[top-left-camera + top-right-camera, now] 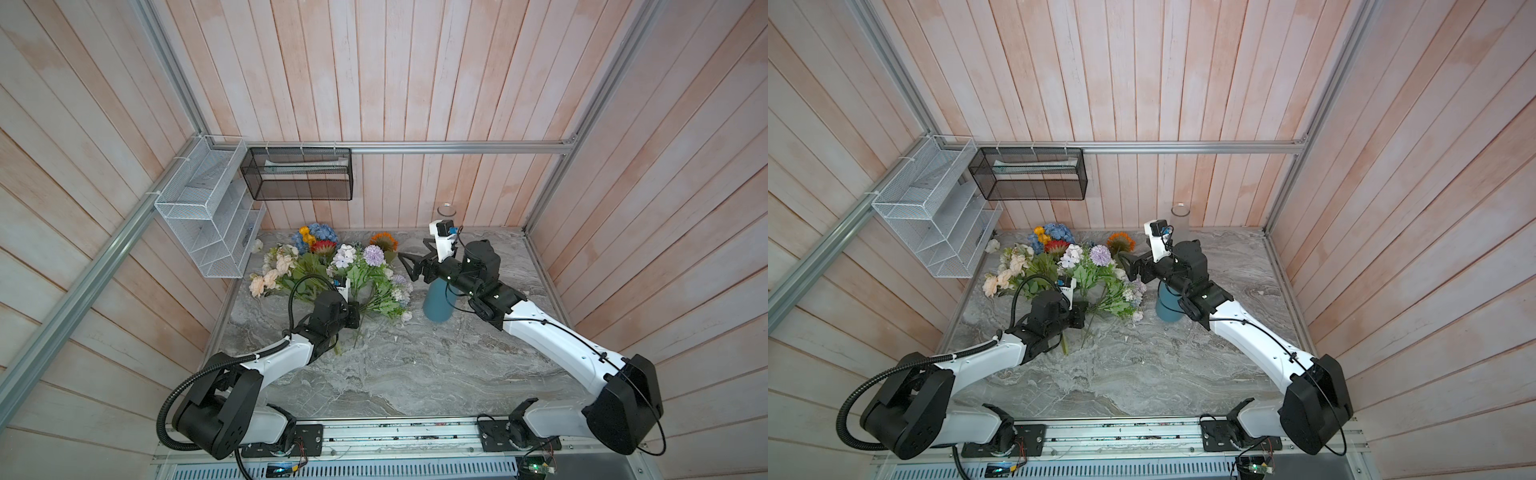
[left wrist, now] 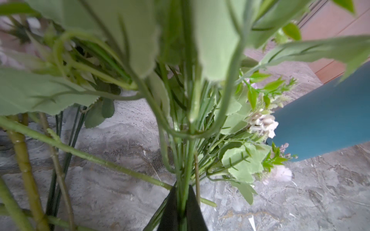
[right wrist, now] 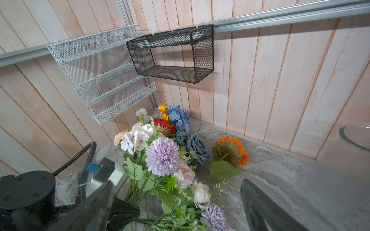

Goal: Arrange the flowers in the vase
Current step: 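Lift the flower bunch upright with the left gripper toward the right gripper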

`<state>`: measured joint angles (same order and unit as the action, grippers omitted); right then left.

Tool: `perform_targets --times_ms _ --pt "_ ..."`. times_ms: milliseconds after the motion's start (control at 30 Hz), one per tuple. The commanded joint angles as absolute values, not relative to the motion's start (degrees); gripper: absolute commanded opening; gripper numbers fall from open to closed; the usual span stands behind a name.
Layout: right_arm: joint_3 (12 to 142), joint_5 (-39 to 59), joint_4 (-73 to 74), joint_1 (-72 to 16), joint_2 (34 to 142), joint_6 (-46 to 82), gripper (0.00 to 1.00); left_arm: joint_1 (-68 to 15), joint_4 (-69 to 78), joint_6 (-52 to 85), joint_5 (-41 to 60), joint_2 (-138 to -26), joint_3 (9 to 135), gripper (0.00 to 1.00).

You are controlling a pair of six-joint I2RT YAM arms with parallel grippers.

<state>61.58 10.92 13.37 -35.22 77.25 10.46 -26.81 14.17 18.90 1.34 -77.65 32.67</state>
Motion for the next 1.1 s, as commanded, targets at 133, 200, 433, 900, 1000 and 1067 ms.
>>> perform_targets --times_ms 133,200,433,900,1000,1067 --pt "62.2 10.3 13.1 -36.0 77.5 9.4 0.98 -25.9 14.9 17.2 1.0 -69.5 34.3 0.0" --pt "61.8 11.6 14.1 -35.9 77.1 9.0 0.98 -25.1 16.5 16.7 3.8 -67.4 35.0 0.0" --pt "60.3 25.8 19.0 -36.0 75.6 8.5 0.83 -22.0 22.8 16.3 14.5 -64.3 40.0 0.0" --pt "64.1 40.1 21.2 -38.9 80.0 11.8 0.59 -24.2 34.5 17.8 29.4 -67.9 48.9 0.0" --pt "65.8 42.2 21.9 -39.0 82.0 12.9 0.56 -27.1 33.7 14.5 28.4 -67.8 49.0 0.0" --pt "66.8 43.3 22.0 -39.1 83.3 13.5 0.54 -27.9 33.6 14.3 28.4 -67.9 49.2 0.0"
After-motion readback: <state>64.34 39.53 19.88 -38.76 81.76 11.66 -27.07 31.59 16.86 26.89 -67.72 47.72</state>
